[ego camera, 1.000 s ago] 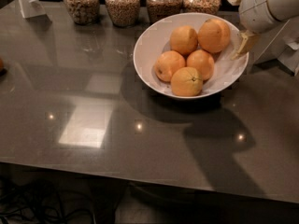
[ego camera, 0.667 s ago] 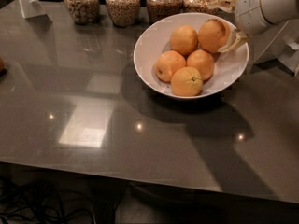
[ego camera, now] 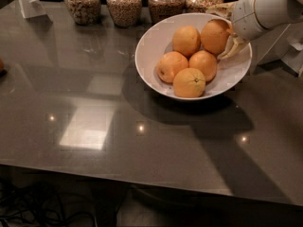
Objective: Pick orange from white bowl
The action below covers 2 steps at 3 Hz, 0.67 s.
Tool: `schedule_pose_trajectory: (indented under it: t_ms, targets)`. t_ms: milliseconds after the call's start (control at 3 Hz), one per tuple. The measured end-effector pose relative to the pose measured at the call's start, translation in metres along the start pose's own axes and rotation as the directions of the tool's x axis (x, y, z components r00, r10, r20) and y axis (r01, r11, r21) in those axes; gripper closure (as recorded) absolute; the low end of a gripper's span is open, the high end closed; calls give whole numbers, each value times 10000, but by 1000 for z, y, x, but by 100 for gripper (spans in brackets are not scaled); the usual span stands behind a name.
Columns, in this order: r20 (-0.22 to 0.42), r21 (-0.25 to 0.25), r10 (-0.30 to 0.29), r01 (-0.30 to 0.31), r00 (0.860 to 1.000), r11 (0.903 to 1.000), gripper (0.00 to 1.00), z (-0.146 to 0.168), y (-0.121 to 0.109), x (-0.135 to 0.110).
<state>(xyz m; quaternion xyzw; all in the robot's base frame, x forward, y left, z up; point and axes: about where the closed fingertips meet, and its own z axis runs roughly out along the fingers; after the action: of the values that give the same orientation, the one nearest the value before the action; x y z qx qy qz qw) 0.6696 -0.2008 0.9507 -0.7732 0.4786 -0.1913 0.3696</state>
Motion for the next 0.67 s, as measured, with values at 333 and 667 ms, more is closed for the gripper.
schedule_pose_trajectory:
  t_ms: [333, 667]
  targets:
    - [82, -169, 4, -2, 10000, 9999, 28, 10, 4, 1]
    - [148, -299, -61, 66, 9999, 9995, 47, 15, 7, 1]
